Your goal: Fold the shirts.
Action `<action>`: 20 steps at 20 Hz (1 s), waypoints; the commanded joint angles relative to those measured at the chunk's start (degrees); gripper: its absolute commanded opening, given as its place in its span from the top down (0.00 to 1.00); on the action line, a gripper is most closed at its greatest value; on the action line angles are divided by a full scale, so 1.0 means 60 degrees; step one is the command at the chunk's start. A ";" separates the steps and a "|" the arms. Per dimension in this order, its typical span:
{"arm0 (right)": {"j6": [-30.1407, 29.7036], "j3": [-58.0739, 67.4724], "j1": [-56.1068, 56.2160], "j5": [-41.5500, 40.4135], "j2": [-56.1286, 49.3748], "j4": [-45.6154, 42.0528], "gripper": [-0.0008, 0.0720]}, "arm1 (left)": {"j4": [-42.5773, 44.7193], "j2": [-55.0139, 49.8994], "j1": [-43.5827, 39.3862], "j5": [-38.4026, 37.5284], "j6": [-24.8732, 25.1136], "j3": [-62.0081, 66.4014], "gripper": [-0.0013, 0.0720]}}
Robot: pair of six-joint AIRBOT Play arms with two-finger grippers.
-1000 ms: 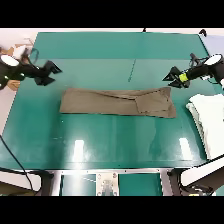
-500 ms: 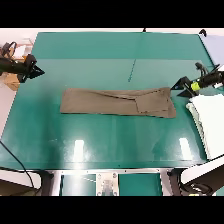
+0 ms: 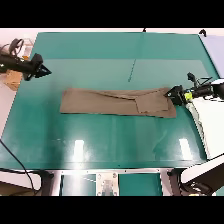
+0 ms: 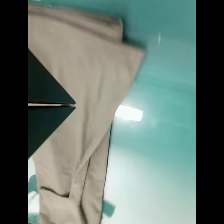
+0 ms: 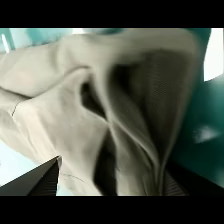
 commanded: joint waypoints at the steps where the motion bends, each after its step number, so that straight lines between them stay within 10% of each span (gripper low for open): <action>1: -0.0375 0.0157 0.0579 -0.0142 -0.0131 0.0007 0.05 | -0.0237 0.0018 -0.0732 0.0357 0.0219 0.0011 0.95; 2: -0.0372 0.0288 0.0678 -0.0142 -0.0131 -0.0095 0.11 | -0.0280 0.0018 -0.0925 0.0386 0.0284 0.0011 0.95; 5: -0.0372 0.0532 0.0765 -0.0022 -0.0131 -0.0204 0.88 | -0.0393 0.0018 -0.1552 0.0466 0.0670 0.0007 0.95; 6: -0.0372 0.0645 0.0765 0.0018 -0.0113 -0.0215 0.96 | -0.0382 0.0011 -0.1861 0.0565 0.0845 0.0007 0.95; 15: 0.0882 0.2783 0.1581 0.1643 0.1599 -0.0211 0.96 | -0.0809 -0.2605 -0.6451 0.3767 0.2004 0.0321 0.95; 20: 0.1934 0.4240 0.2612 0.2371 0.2594 -0.0215 0.96 | -0.1042 -0.4980 -0.7963 0.2772 0.1796 0.2794 0.95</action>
